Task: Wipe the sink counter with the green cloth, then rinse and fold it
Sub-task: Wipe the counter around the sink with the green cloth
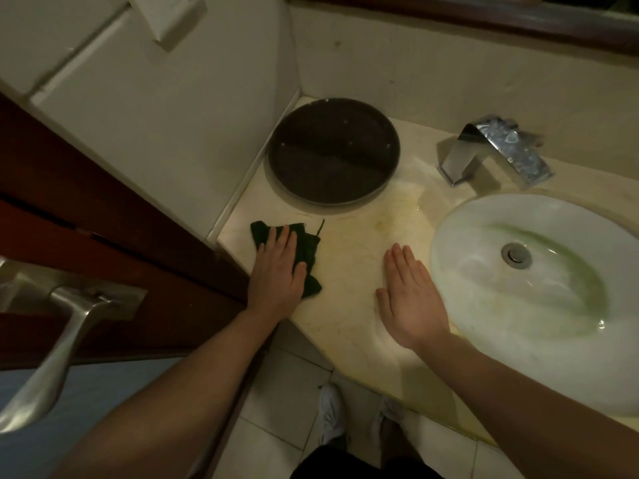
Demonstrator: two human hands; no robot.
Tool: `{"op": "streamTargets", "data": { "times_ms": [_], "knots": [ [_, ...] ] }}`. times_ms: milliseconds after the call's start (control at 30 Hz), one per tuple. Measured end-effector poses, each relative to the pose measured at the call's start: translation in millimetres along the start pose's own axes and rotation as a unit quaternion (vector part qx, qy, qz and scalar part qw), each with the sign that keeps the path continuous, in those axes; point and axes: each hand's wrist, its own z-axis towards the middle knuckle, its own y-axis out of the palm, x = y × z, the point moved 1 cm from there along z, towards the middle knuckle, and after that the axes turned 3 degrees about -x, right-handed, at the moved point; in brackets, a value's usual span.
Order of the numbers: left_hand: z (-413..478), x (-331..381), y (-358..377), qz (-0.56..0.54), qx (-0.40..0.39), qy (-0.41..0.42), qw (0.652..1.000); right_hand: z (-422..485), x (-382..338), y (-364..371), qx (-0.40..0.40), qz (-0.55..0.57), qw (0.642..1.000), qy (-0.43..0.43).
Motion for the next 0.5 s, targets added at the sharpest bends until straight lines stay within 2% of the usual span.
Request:
{"op": "streamTargets", "data": {
  "times_ms": [67, 233, 333, 400, 500],
  "knots": [
    [-9.6, 15.0, 3.6, 0.009, -0.019, -0.004, 1.000, 0.7, 0.0, 0.6, -0.003, -0.003, 1.000, -0.001],
    [-82.3, 113.9, 47.8, 0.011, -0.071, 0.097, 0.993, 0.9, 4.9, 2.2, 0.001, -0.012, 1.000, -0.016],
    [-86.4, 104.5, 49.3, 0.017, -0.066, 0.109, 0.992, 0.3, 6.8, 4.2, 0.006, -0.007, 1.000, -0.017],
    [-71.9, 75.9, 34.6, 0.012, -0.046, 0.073, 0.996, 1.4, 5.1, 3.7, 0.012, -0.004, 1.000, -0.017],
    [-43.3, 27.6, 15.1, 0.015, 0.002, -0.041, 0.999, 0.2, 2.7, 3.2, 0.019, 0.000, 1.000, -0.011]
  ]
}}
